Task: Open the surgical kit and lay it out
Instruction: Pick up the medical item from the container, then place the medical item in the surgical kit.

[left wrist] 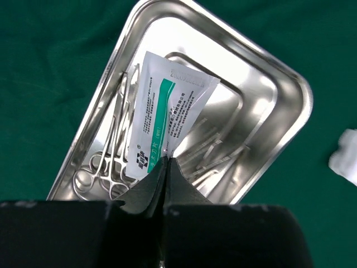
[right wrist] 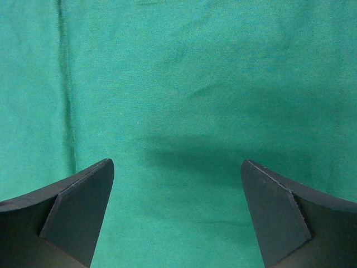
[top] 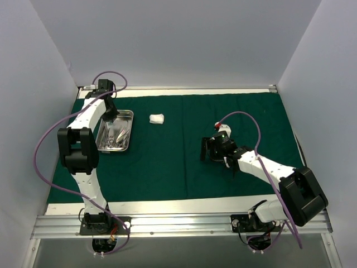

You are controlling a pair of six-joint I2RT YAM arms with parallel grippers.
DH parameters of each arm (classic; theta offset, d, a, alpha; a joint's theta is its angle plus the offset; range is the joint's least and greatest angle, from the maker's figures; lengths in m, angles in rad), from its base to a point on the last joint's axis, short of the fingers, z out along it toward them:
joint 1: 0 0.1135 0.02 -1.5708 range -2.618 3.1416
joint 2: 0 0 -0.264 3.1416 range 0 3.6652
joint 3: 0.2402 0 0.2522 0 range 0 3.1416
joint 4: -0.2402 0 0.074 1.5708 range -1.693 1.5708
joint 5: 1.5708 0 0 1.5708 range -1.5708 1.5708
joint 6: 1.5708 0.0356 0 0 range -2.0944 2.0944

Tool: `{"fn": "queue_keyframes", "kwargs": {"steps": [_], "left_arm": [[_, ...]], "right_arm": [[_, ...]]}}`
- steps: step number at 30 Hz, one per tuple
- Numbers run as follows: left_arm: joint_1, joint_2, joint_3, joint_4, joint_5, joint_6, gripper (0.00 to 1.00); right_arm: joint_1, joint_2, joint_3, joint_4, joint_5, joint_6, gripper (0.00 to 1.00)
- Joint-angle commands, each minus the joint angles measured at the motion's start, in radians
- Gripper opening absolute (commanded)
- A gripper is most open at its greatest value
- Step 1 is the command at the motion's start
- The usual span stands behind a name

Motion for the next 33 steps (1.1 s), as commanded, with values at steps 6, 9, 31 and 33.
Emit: {"fn": "queue_keyframes", "kwargs": {"steps": [6,9,31,33], "left_arm": [[-0.150,-0.153,0.043,0.015,0.046,0.078,0.02],[-0.244,-0.158,0.044,0.055,0.034,0.197,0.02],[-0.536,0.104,0.239,0.268,0.247,0.978,0.02],[-0.548,0.143,0.255,0.257,0.256,1.013,0.02]], "right_arm": [[0.004,-0.037,0.007,0.005,0.003,-0.007,0.92],[0.004,-0.057,0.004,0.008,0.003,-0.007,0.92],[0.006,-0.170,-0.025,-0.009,0.011,-0.012,0.91],[0.006,-0.169,-0.025,-0.012,0.012,-0.013,0.92]]}}
